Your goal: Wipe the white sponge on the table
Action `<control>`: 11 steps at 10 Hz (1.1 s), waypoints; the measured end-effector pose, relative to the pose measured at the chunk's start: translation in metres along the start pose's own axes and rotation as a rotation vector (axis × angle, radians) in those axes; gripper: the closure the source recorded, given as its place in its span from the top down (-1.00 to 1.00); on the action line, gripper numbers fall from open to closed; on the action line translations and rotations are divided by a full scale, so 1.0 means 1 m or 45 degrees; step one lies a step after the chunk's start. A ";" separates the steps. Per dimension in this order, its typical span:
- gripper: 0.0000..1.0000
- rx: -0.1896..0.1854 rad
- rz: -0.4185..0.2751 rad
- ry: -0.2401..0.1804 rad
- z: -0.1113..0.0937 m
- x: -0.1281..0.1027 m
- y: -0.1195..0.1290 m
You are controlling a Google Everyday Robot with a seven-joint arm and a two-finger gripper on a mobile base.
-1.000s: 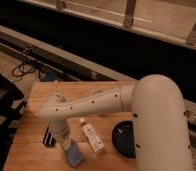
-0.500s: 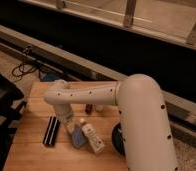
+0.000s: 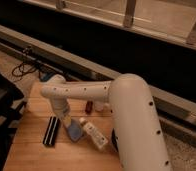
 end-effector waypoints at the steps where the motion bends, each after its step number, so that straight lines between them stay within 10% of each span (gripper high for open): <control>1: -0.79 -0.008 -0.022 0.001 0.002 -0.013 0.005; 7: -0.71 -0.001 -0.056 0.010 0.014 -0.081 0.052; 11: 0.08 0.006 -0.047 0.012 0.005 -0.066 0.037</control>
